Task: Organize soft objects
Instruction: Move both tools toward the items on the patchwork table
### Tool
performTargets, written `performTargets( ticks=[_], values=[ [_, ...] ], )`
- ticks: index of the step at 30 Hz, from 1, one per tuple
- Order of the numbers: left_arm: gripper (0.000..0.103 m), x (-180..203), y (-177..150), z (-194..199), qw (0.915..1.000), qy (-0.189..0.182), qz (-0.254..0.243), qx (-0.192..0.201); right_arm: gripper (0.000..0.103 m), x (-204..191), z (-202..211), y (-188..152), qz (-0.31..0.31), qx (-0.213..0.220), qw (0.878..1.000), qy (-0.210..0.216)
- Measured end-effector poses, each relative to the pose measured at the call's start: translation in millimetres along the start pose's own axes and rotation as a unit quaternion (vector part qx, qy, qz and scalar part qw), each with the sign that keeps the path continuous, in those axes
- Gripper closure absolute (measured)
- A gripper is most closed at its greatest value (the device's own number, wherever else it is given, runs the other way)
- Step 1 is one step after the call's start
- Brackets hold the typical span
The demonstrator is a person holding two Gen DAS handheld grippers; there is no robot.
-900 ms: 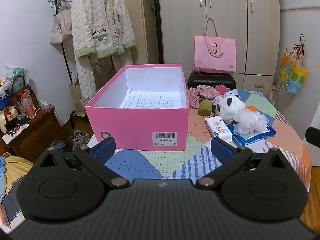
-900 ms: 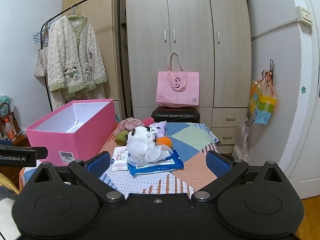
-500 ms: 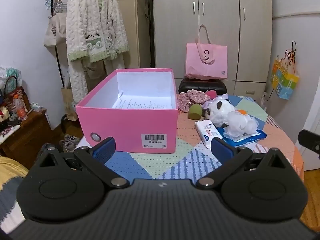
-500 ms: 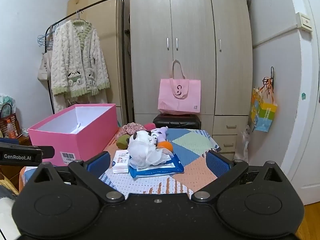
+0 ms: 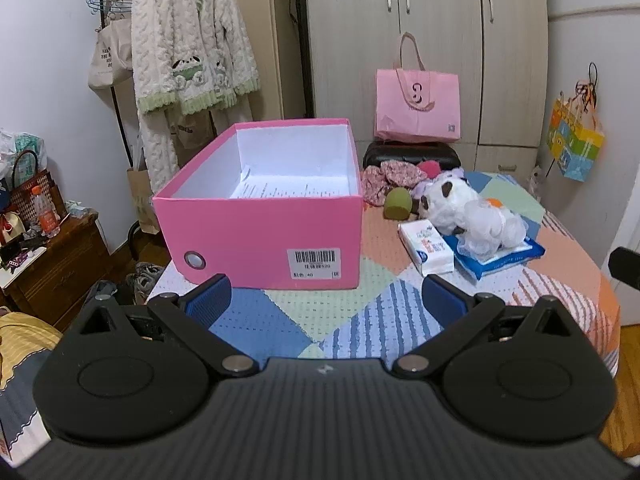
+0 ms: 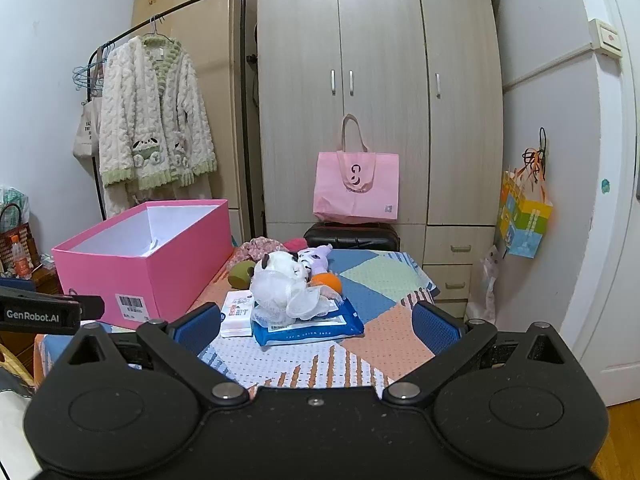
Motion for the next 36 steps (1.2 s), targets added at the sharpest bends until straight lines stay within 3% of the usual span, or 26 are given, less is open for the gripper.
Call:
performTargets(
  ticks=[12,27,36],
  values=[
    [0.0,0.1,-10.1,-12.7,0.9995,-0.01,-0.005,-0.03,0.0,-1.3,-13.6,-8.2,0.004,-0.029,1.0,-0.003],
    [0.0,-2.1,-9.1,-6.9,0.9996,-0.018,0.002,-0.023,0.0,-4.1,-10.7,-7.3,0.012,-0.029,0.999,-0.006],
    [0.0,2.8,-14.6,-12.1,0.9991,-0.025,-0.004,-0.032,0.0,-2.4,-19.1,-15.6,0.009,-0.059,0.998,-0.022]
  ],
)
Point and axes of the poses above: each gripper's, at about its wrist camera, not at the fingertips, and z roughly against the way its jaws point, x to its right, y to its top, the point moved 9 cm from there along -z, roughly the way its jaws point, and after that the axes turned 9 degrees about -x, right-handed, at the moved point
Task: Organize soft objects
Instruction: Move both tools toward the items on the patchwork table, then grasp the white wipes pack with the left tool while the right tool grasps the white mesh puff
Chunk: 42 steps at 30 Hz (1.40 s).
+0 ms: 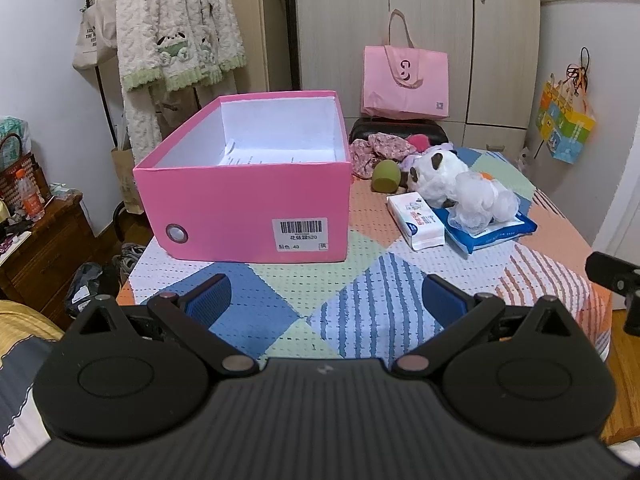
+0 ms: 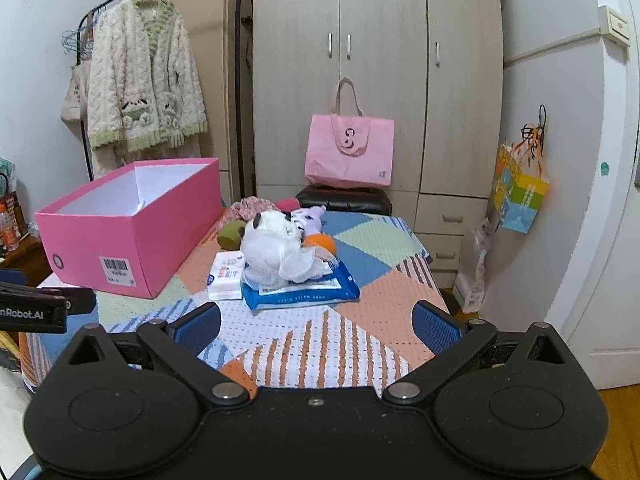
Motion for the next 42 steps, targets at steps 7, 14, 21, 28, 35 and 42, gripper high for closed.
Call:
performTargets(
  ticks=[7,14,21,28,35,42],
  values=[
    [0.0,0.2,-0.7,0.0,1.0,-0.003,0.0,-0.001,0.0,-0.7,-2.5,-2.0,0.001,-0.009,1.0,0.001],
    [0.0,2.7,-1.0,1.3,0.9998,-0.018,0.001,0.002,0.0,-5.6,-0.7,-1.5,0.013,-0.005,1.0,0.006],
    [0.0,10.2,2.0,5.0,0.9993,-0.034,-0.009,0.007,0.0,-9.1,0.4,1.3,0.023,0.002,1.0,0.009],
    [0.001,23.7,23.0,7.3,0.9962,-0.065,0.001,0.057,0.0,1.3,2.8,18.8,0.037,0.055,0.996,0.053],
    [0.011,55.7,34.3,-25.4,0.9941,-0.077,-0.029,0.071,0.0,18.9,-29.1,39.7,0.026,0.034,0.989,0.142],
    [0.037,82.6,36.3,-69.5,0.9937,-0.096,-0.042,0.038,0.0,18.0,-67.9,54.5,0.012,-0.004,0.977,0.214]
  ],
)
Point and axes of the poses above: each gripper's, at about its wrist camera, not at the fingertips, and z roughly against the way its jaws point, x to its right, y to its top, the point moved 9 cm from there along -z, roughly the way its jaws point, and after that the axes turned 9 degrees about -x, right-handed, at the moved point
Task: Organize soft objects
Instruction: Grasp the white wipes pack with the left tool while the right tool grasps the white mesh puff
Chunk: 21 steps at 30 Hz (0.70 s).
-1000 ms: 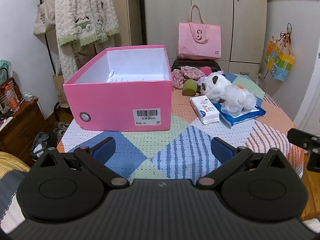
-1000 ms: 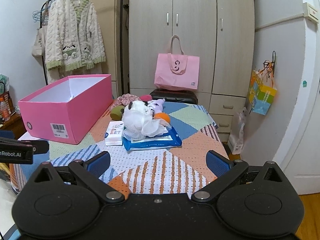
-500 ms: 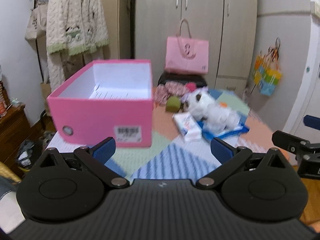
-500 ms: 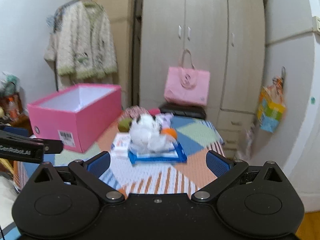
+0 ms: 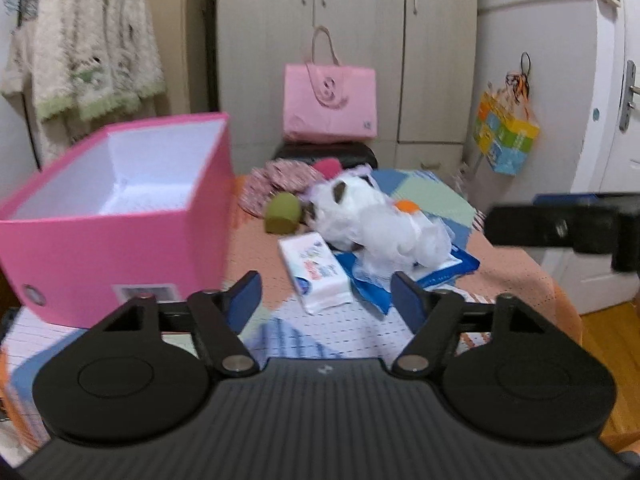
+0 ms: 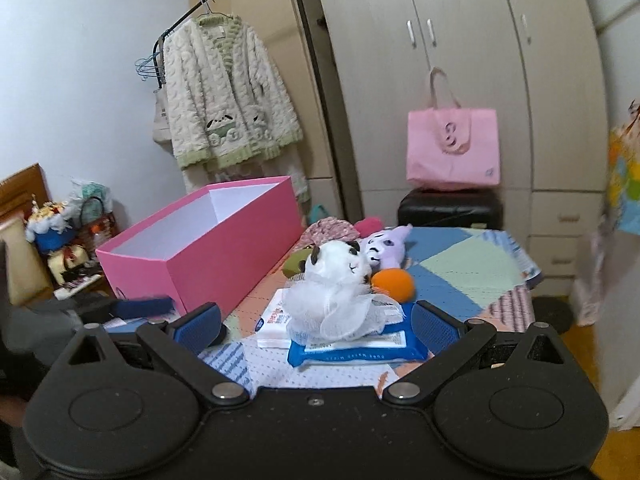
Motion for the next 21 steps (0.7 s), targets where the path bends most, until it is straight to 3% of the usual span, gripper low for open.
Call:
performTargets(
  ticks=[7,15,18,21],
  values=[
    [0.04,-3.4,9.9,-45.4,0.9986,0.05,-0.005,-0.018,0.001,13.3,-40.4,14.5,-0.011,-0.024,0.999,0.032],
    [0.04,-4.2,12.1,-81.4,0.998,0.047,-0.017,-0.039,0.009,27.0,-92.7,13.7,-0.023,-0.051,0.998,0.013],
    [0.04,-4.5,14.1,-81.2,0.9984,0.04,-0.016,-0.037,0.017,35.5,-104.5,10.3,-0.045,-0.067,0.996,0.023],
    [0.04,-8.2,12.2,-82.4,0.9983,0.037,-0.008,-0.045,0.039,42.7,-111.2,6.4,-0.05,-0.075,0.996,0.021]
  ],
)
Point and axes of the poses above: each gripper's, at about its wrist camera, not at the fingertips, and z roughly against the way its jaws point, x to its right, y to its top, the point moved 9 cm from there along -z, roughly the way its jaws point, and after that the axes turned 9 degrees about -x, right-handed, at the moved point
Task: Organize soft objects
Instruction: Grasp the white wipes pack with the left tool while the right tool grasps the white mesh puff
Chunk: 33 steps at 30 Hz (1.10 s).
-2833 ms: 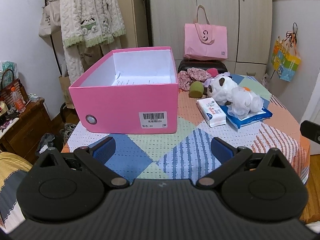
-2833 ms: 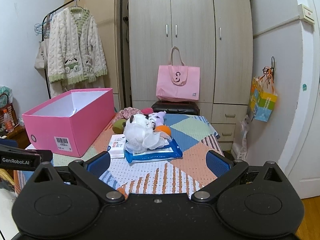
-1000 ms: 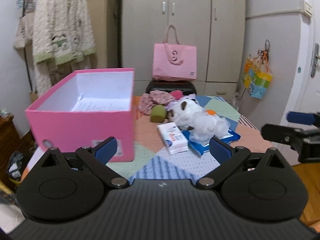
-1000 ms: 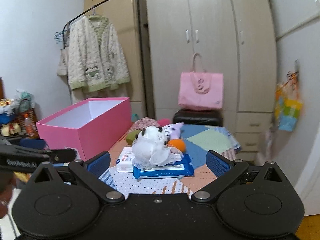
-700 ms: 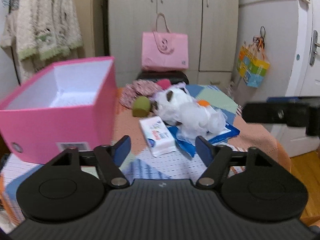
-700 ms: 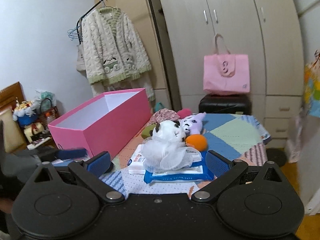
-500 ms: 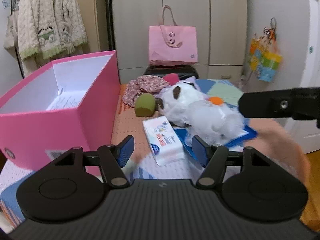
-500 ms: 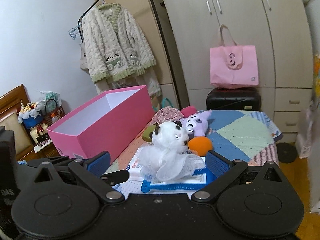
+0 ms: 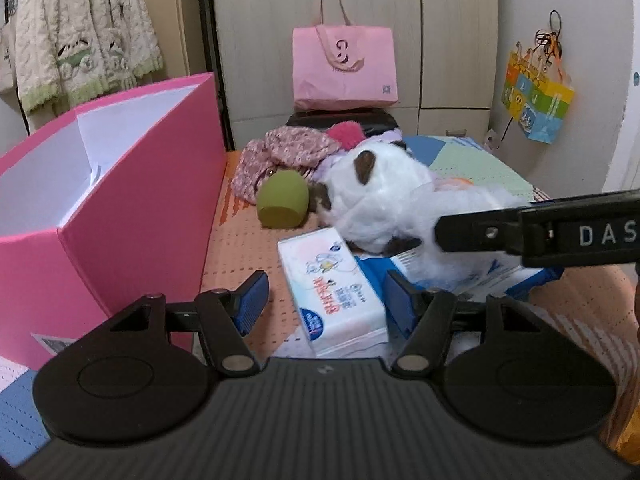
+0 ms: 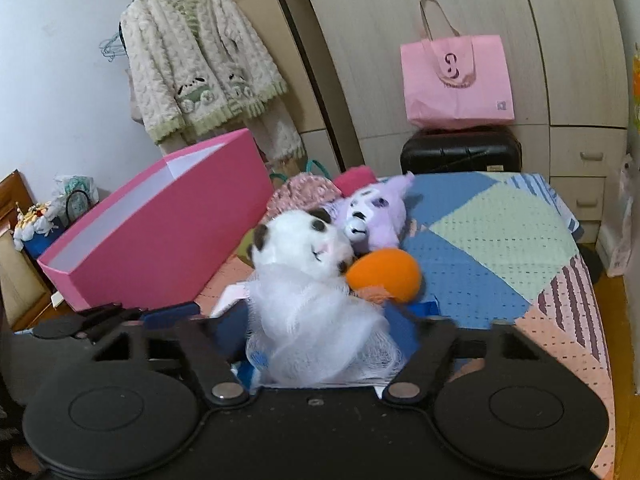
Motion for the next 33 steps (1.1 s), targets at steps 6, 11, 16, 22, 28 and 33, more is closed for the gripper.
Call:
performTargets(
  ticks=[6,11,16,22,28,33],
  values=[
    [0.04,-0.2,-0.3,0.8,1.0,0.005,0.001,-0.007,0.049,4.2,0.5,-2.8,0.021,0.006,1.0,-0.013],
    [0.047,-1.4,0.0,-3.1,0.9988,0.042,-0.008,-0.024,0.048,4.5,-0.6,-5.1,0.033,0.007,0.999,-0.019],
    [0.048,-2.6,0.2,-12.5,0.999,0.022,0.001,-0.039,0.048,4.2,-1.1,-6.9,0.044,0.009,0.999,-0.023],
    [0.046,-3.0,11.4,-27.6,0.999,0.032,-0.006,-0.031,0.04,2.5,-2.5,-7.8,0.059,0.016,0.998,-0.034],
    [0.063,-4.6,10.4,-25.2,0.9987,0.012,-0.001,-0.049,0.049,3.4,-3.0,-9.2,0.055,0.012,0.998,-0.041],
    [0.064,-5.9,10.1,-19.8,0.9986,0.0,-0.001,-0.053,0.059,0.8,2.8,-11.7,0.037,0.008,0.999,-0.031]
  ],
)
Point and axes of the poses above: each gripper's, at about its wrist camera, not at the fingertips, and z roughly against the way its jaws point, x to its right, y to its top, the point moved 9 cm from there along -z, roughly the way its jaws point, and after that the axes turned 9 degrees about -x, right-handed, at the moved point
